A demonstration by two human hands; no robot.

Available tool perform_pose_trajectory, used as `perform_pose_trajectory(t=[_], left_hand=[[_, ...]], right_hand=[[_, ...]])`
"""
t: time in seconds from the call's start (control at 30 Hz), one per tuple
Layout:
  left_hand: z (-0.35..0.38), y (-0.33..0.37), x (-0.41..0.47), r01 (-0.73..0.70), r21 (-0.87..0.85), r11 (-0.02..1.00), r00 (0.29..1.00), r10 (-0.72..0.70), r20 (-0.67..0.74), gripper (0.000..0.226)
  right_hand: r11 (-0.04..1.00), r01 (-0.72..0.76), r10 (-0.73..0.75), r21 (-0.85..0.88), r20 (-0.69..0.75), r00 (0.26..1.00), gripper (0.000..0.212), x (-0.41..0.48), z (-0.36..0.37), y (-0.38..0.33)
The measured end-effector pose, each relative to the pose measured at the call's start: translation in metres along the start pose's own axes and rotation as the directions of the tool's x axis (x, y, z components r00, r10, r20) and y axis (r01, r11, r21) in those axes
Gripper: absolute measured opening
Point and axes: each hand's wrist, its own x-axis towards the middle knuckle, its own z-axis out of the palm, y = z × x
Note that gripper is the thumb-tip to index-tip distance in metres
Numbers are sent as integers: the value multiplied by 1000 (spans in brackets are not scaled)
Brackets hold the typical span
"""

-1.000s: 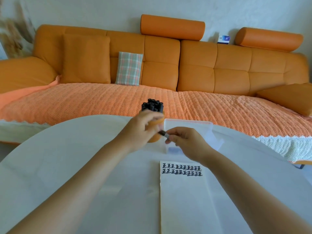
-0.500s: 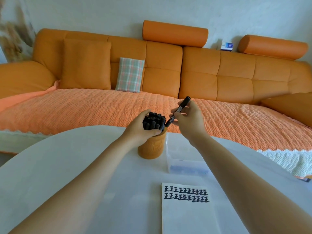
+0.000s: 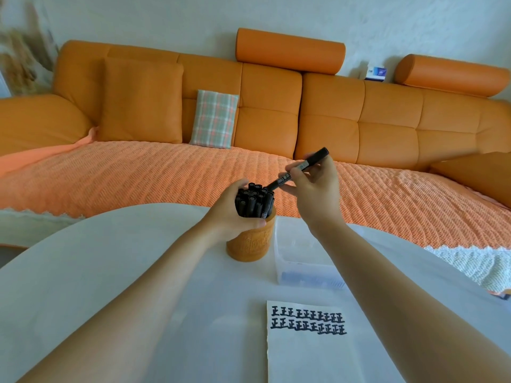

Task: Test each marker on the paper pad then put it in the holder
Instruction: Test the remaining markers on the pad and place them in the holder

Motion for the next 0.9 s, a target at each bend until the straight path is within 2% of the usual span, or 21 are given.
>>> perform_pose_trajectory(t=[0.13, 0.27, 0.4, 0.5, 0.63, 0.8, 0.9], left_hand=[[0, -4, 0, -12, -20, 1000, 1000, 12, -21, 78], [-1, -2, 3, -44, 1, 999, 999, 44, -29, 69], [-1, -3, 2, -64, -6, 998, 998, 64, -8, 85], [-2, -5, 1, -90, -21, 996, 996, 90, 19, 88], [1, -4, -2, -166, 97, 981, 986, 166, 8, 60], [0, 0, -3, -149, 110, 983, 988, 151, -16, 42], [2, 2, -3, -140, 145, 979, 990, 143, -11, 43]], right_hand=[[983, 70, -44, -171, 153, 987, 24, 1, 13, -1], [950, 114, -49, -291, 221, 974, 23, 12, 18, -8], [923, 120, -13, -367, 281, 960, 27, 15, 18, -10], [883, 188, -64, -429, 287, 956, 27, 14, 19, -7], [889, 197, -70, -413, 303, 950, 26, 15, 23, -7], [860, 226, -60, -457, 349, 935, 28, 19, 22, -11], [896, 177, -52, -407, 300, 952, 24, 15, 19, -7]])
